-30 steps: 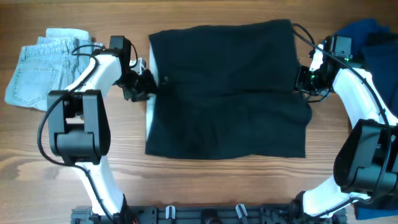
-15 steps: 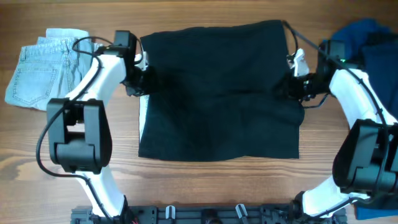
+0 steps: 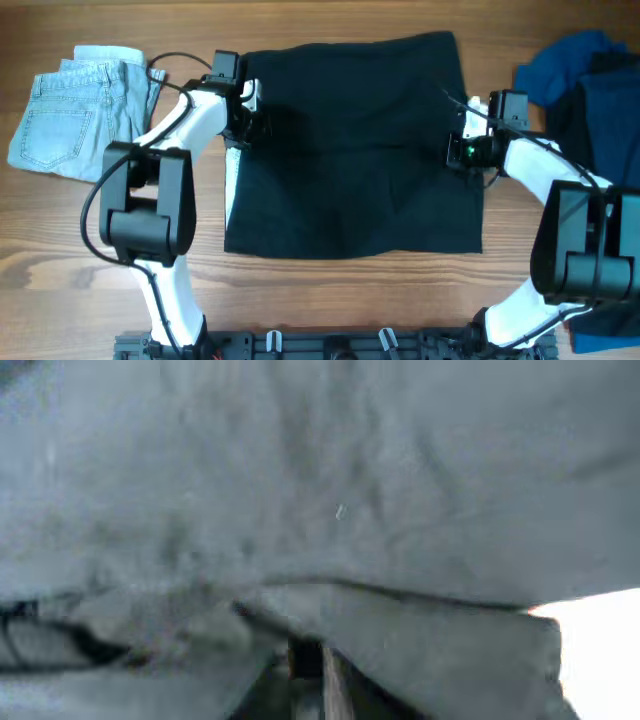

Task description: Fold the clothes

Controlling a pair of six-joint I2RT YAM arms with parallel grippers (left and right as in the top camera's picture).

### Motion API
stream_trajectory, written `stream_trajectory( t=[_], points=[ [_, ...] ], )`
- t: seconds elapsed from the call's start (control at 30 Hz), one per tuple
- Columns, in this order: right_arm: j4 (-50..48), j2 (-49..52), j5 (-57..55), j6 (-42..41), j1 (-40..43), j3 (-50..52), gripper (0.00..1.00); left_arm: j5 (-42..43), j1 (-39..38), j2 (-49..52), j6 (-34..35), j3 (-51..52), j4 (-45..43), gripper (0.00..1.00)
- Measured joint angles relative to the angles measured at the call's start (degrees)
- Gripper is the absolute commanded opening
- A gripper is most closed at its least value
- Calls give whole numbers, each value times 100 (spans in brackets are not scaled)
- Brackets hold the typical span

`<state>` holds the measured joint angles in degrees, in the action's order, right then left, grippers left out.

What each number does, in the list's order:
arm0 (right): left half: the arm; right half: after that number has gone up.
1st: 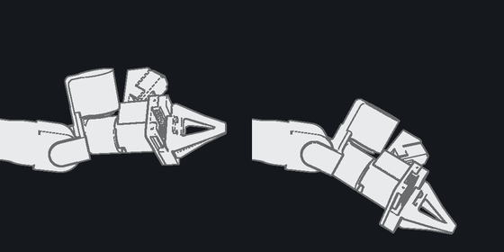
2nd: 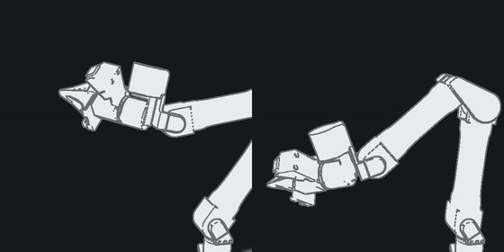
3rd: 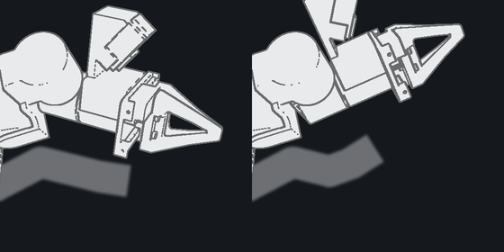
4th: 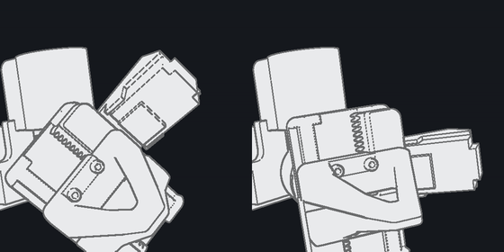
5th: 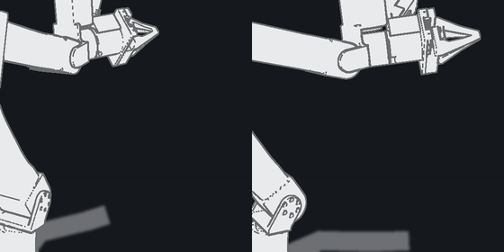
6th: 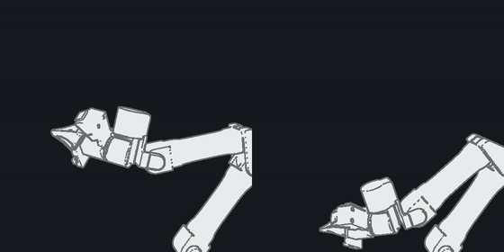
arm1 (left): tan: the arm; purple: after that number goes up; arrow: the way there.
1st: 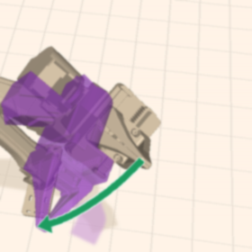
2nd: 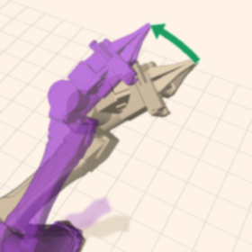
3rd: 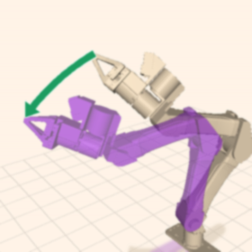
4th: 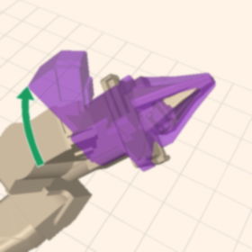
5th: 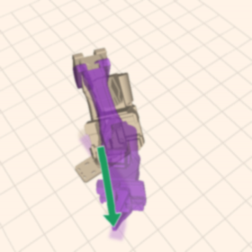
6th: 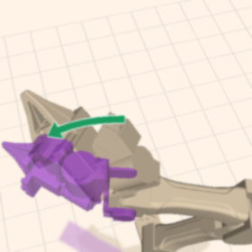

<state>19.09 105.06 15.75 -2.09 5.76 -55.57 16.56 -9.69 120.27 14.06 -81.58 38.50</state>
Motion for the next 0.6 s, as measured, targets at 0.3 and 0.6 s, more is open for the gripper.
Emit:
stream_trajectory(
  t=[0.3,0.6],
  points=[
    [758,-155,-640,-254,-31,-822,49,-544,7,-505,11,-157,68,53],
    [4089,-1878,-1399,-1644,-20,-1191,58,-649,11,-2608,787,-343,2472,98]
  ],
)
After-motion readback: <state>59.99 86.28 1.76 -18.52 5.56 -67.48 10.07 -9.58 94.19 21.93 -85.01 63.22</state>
